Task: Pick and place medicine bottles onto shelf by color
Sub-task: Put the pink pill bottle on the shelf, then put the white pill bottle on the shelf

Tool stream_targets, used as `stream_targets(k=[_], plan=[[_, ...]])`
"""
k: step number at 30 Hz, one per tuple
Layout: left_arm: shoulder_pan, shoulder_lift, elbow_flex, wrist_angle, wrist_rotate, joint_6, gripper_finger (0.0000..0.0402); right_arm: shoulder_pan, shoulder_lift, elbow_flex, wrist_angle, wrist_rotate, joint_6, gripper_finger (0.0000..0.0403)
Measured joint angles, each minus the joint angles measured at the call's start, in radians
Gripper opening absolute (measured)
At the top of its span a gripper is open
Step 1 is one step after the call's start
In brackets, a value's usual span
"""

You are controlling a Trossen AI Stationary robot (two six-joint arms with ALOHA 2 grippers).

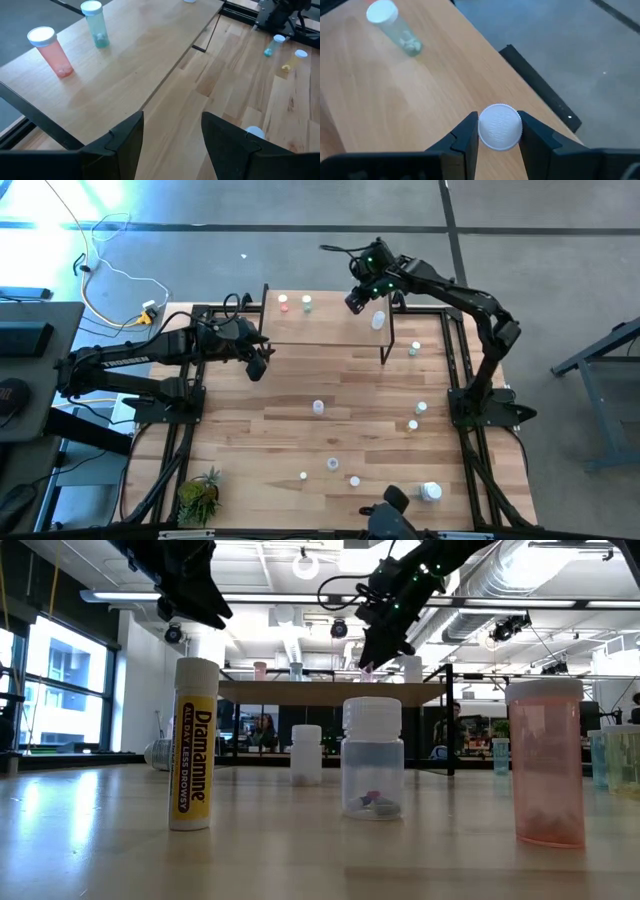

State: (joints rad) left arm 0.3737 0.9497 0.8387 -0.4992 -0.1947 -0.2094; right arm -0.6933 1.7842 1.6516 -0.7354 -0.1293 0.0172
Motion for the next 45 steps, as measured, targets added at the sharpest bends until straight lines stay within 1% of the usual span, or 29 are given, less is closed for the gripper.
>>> stream_targets(k=[21, 26, 34, 40, 45], plan=[[0.000, 0.000, 0.000, 0.000, 0.000, -0.024, 0.0191, 0.000, 0.003, 0.001, -0.074, 0.008, -0.071, 0.0107], [0.000, 0.000, 0.000, 0.000, 0.000, -0.024, 0.0191, 0.000, 0.002, 0.001, -0.085, 0.008, -0.071, 0.0128], [0.000, 0.000, 0.000, 0.000, 0.000, -0.034, 0.0191, 0.000, 0.004, 0.000, -0.097, 0.012, -0.081, 0.0176], [0.000, 0.000, 0.000, -0.032, 0.000, -0.101, 0.0191, -0.003, 0.004, 0.045, -0.110, 0.012, -0.081, 0.0200], [0.000, 0.000, 0.000, -0.119, -0.022, -0.212, 0.0191, -0.003, 0.004, 0.092, -0.116, 0.014, -0.089, 0.0201]])
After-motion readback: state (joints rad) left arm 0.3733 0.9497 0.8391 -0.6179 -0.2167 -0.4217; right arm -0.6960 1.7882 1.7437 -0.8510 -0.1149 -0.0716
